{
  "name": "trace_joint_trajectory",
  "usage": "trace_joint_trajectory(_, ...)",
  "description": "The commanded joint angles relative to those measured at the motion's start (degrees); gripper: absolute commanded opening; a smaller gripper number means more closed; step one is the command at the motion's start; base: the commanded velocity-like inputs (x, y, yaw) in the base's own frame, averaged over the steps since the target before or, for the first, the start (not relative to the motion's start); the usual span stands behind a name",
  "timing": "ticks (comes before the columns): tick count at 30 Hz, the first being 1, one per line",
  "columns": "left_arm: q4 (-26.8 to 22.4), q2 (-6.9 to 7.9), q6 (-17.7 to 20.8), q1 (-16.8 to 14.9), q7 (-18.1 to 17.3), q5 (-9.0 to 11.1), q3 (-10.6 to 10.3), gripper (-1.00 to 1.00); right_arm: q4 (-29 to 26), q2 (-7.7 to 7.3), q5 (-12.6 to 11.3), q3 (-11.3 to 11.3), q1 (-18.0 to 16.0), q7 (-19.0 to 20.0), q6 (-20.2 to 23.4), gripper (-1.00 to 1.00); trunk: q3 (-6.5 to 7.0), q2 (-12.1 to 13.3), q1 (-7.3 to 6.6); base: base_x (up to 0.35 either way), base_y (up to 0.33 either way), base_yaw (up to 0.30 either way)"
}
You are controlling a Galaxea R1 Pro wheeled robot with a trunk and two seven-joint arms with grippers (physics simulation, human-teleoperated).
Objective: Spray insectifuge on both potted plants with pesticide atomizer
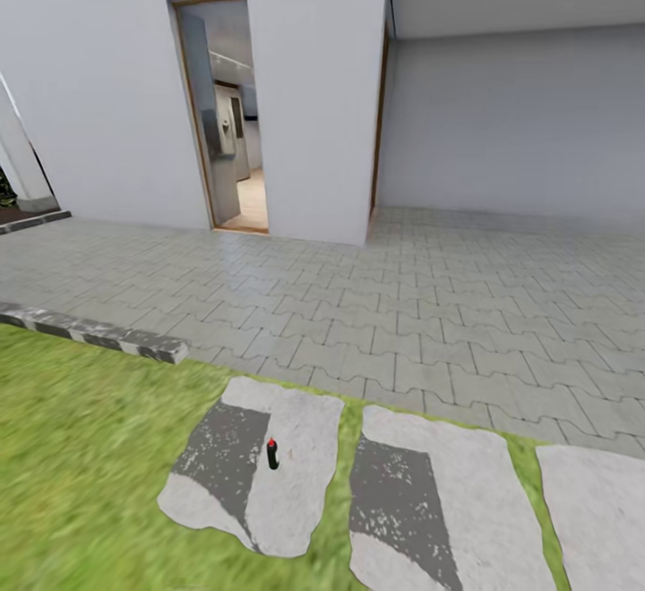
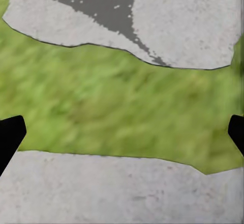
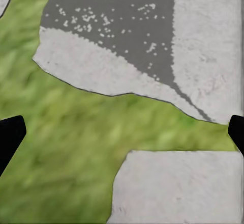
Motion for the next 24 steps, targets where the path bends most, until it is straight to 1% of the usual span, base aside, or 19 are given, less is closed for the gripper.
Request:
trace_joint_trajectory(1,0.04,0.00,-0.19,-0.03,0.04,-0.05,-0.02,1.00,0.05,0.00,0.05,-0.03,-0.03,-0.02,-0.18,1.00,-0.05,-0.02,0.02,0.279,-0.165,0.000)
trace_joint_trajectory(8,0.04,0.07,-0.18,-0.01,0.06,-0.05,0.01,1.00,0.05,0.00,0.05,-0.03,-0.04,-0.02,-0.18,1.00,-0.05,-0.02,0.02,0.223,-0.201,0.000)
trace_joint_trajectory(14,-0.77,-0.04,-0.17,-0.06,0.04,-0.11,-0.21,1.00,-0.23,0.00,0.02,-0.08,-0.05,-0.02,-0.18,1.00,-0.05,-0.02,0.02,0.169,-0.231,0.000)
trace_joint_trajectory(16,-0.97,-0.19,0.09,-0.67,0.05,-0.11,-0.21,1.00,-0.67,0.06,-0.04,-0.11,-0.09,-0.02,-0.24,1.00,-0.05,-0.02,0.02,0.062,-0.088,0.000)
trace_joint_trajectory(19,-2.42,-0.44,0.54,-3.12,0.08,-0.13,-0.17,1.00,-2.46,0.08,-0.04,-0.11,-0.23,-0.07,-0.21,1.00,-0.05,-0.02,0.02,0.025,-0.036,0.000)
trace_joint_trajectory(21,-3.25,-0.49,0.89,-6.47,0.15,0.01,-0.14,1.00,-4.88,0.06,0.02,-0.12,-0.61,-0.11,-0.16,1.00,-0.05,-0.02,0.02,0.009,-0.013,0.000)
trace_joint_trajectory(22,-3.46,-0.61,1.08,-9.10,0.24,0.08,-0.08,1.00,-7.01,0.01,0.03,-0.14,-1.02,-0.15,-0.13,1.00,-0.05,-0.02,0.02,0.004,-0.005,0.000)
trace_joint_trajectory(23,-3.50,-0.71,1.16,-10.75,0.42,0.16,-0.06,1.00,-8.45,-0.09,0.04,-0.16,-1.38,-0.16,-0.12,1.00,-0.05,-0.02,0.02,0.002,-0.003,0.000)
trace_joint_trajectory(24,-3.53,-0.88,1.24,-13.09,1.03,0.35,-0.02,1.00,-10.66,-0.25,0.04,-0.23,-2.12,-0.18,-0.10,1.00,-0.05,-0.02,0.02,0.001,-0.002,0.000)
